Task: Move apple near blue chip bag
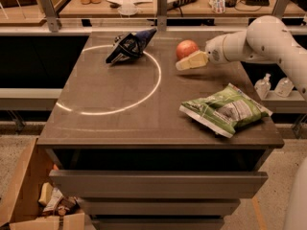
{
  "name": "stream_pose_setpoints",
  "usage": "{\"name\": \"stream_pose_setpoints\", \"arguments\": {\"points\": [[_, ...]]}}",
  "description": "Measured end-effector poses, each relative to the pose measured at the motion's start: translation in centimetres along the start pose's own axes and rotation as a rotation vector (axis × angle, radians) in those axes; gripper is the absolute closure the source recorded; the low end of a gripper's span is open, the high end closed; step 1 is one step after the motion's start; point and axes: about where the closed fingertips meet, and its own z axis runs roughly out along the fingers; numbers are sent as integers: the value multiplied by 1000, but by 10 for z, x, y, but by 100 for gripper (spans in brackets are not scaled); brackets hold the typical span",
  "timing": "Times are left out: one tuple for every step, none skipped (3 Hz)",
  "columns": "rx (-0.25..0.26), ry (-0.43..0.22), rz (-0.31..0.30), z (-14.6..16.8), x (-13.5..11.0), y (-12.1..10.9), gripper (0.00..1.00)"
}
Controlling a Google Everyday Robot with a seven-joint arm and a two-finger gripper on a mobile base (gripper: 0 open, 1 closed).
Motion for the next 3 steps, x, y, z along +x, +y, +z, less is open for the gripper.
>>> {"name": "stream_pose_setpoints", "arguments": {"points": [[-3, 0, 1, 2, 0, 1, 36], [-8, 1, 1, 6, 1, 3, 58], [-47, -67, -25, 21, -32, 19, 90]]}}
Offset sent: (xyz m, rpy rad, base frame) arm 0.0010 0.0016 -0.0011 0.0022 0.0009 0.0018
